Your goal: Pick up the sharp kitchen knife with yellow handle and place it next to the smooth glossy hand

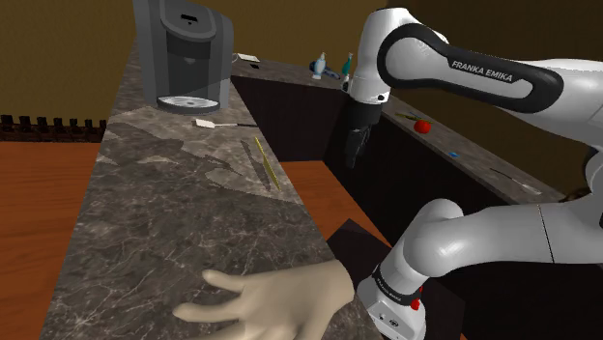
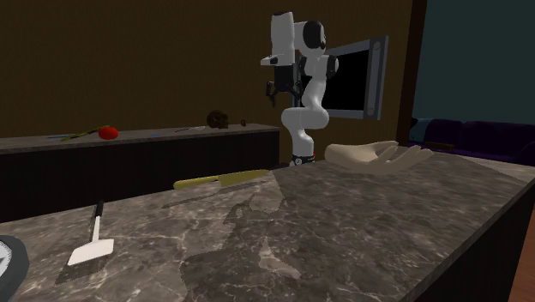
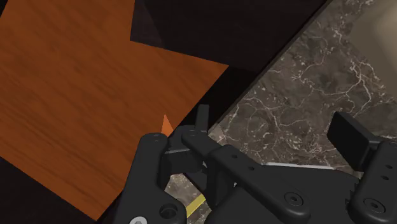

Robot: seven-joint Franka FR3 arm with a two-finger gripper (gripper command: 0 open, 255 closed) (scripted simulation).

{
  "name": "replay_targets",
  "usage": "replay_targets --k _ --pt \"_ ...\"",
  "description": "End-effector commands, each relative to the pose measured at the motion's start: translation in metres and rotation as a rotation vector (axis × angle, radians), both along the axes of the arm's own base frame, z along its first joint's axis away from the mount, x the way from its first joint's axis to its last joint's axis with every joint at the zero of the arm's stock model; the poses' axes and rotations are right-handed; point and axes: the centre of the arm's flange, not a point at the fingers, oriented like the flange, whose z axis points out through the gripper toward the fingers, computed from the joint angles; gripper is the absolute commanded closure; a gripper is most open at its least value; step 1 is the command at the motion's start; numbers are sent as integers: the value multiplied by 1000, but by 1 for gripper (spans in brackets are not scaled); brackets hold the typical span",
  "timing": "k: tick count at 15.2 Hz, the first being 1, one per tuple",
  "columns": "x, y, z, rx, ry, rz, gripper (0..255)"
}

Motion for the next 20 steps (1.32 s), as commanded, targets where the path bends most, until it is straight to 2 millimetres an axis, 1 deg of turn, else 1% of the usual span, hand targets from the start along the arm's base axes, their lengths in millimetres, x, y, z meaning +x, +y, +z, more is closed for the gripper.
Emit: replay_targets --k 1,6,11,15,20 --pt "0 0 0 0 0 0 0" --pt "54 9 -33 -11 -16 -114 0" --pt "110 11 -64 -21 -31 -229 0" --pt "155 9 -89 -30 -44 -320 0" --pt "210 -1 -119 -40 -59 -435 0"
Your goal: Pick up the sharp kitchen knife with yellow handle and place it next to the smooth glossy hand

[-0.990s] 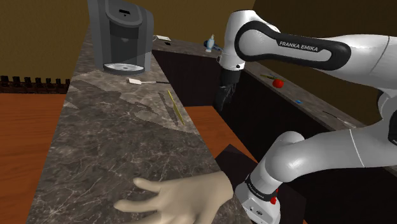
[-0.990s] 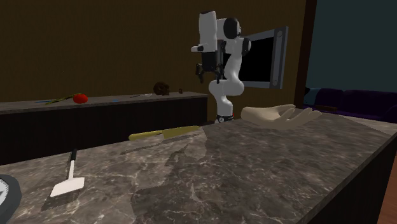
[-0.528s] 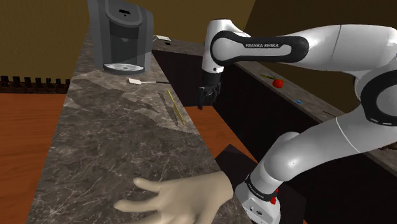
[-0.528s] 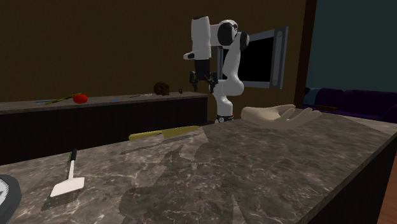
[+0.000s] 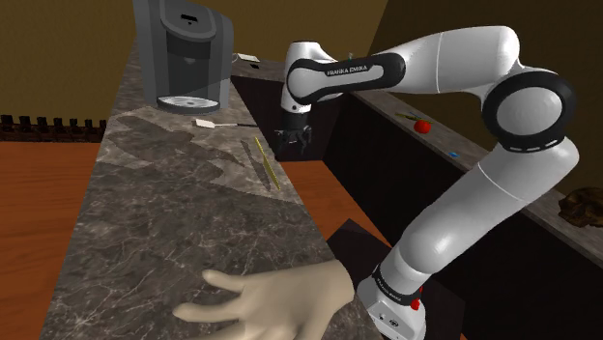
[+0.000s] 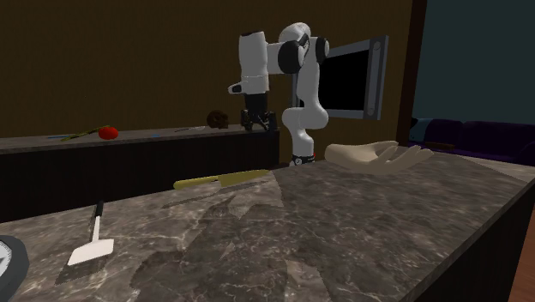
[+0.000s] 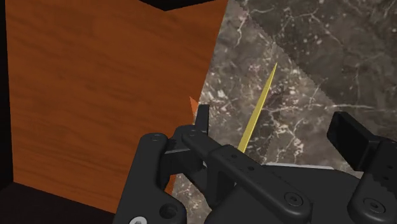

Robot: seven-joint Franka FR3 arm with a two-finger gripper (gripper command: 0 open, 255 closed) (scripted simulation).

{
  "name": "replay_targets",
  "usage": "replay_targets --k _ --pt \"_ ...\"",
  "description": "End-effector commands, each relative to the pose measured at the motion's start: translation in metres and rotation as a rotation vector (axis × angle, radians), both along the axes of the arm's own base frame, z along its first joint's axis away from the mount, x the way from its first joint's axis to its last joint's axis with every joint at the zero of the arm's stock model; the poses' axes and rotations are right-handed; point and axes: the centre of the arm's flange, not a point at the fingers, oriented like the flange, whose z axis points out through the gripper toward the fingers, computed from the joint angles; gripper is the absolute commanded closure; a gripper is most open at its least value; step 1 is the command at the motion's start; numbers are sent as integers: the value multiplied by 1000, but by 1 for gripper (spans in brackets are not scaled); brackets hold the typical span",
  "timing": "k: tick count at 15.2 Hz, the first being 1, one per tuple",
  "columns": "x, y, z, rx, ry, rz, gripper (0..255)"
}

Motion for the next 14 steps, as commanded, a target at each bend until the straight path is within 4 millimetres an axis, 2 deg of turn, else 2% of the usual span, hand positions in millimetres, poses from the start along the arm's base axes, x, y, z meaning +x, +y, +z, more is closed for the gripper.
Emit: replay_targets --k 1,9,10,14 --pt "23 -3 -14 -4 -7 -48 0" --pt "109 -34 -60 -21 -32 -231 0" --pt "116 -38 -63 -23 -34 -246 0" --pt "114 -38 -84 -23 -34 -246 0"
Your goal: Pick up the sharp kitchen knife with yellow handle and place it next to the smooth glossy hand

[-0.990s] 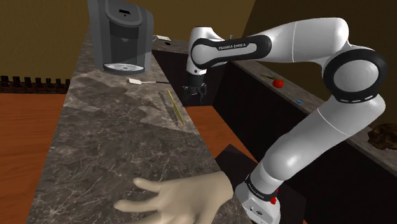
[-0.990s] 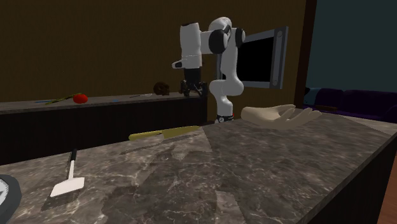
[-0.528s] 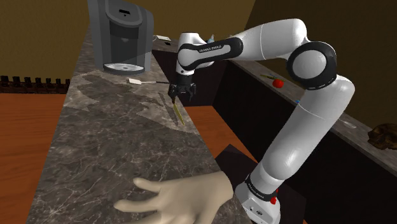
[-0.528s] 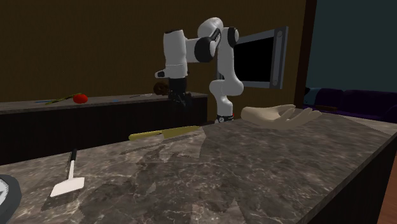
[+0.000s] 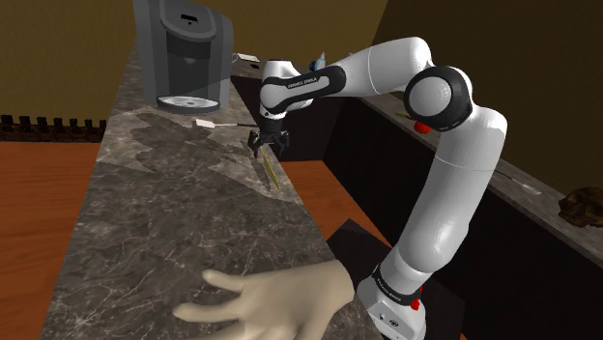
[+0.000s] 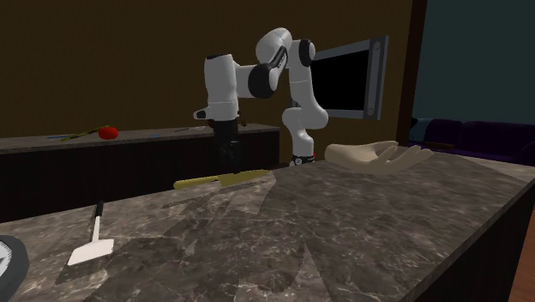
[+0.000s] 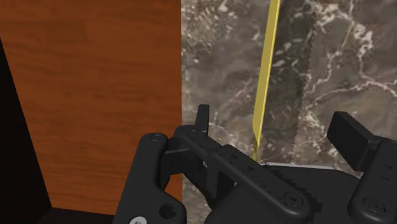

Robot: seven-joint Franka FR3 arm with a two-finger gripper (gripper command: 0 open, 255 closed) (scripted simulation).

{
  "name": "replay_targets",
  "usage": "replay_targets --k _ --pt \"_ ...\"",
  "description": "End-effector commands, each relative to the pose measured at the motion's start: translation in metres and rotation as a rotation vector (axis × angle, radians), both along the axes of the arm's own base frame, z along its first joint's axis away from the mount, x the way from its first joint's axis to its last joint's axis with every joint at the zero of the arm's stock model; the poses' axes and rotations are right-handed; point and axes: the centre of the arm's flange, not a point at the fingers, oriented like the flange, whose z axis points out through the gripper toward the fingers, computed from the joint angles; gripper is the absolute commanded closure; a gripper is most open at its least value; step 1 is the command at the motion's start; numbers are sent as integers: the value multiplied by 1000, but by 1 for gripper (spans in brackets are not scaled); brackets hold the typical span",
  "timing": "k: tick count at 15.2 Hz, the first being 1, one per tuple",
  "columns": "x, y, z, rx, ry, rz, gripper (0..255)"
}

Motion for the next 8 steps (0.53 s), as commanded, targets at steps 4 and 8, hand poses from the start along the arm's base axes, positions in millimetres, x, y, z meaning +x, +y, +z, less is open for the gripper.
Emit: replay_targets --k 4,8 --pt "-3 0 -24 0 -1 -1 0" --pt "-3 0 -24 0 -1 -1 0"
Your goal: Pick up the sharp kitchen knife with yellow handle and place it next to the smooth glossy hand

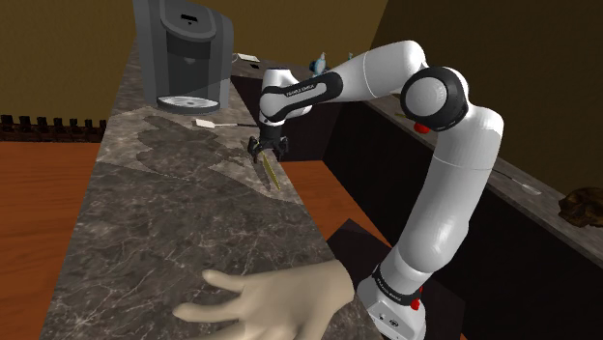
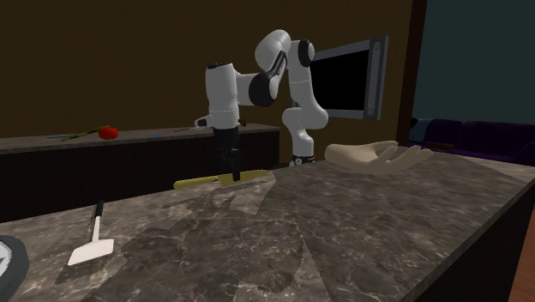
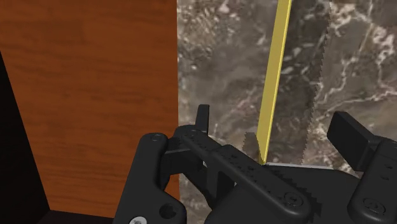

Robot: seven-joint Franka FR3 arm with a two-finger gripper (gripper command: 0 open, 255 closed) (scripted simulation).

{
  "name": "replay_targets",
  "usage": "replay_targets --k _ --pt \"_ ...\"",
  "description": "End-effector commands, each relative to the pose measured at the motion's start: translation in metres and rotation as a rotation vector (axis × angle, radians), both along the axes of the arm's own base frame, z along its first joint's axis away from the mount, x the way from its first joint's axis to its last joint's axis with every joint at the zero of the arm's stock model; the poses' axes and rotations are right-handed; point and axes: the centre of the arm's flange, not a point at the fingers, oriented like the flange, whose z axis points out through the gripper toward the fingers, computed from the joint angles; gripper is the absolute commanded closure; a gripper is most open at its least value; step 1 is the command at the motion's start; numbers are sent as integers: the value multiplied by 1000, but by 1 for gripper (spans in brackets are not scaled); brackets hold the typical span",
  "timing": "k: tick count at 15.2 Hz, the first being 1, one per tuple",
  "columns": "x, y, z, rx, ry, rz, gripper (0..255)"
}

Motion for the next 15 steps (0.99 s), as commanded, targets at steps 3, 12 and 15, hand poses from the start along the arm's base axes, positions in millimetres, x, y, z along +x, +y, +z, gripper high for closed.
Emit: replay_targets --k 3,12,15 --pt "0 0 0 0 0 0 0" --pt "0 0 0 0 0 0 255" --pt "6 2 11 -25 -9 3 0"
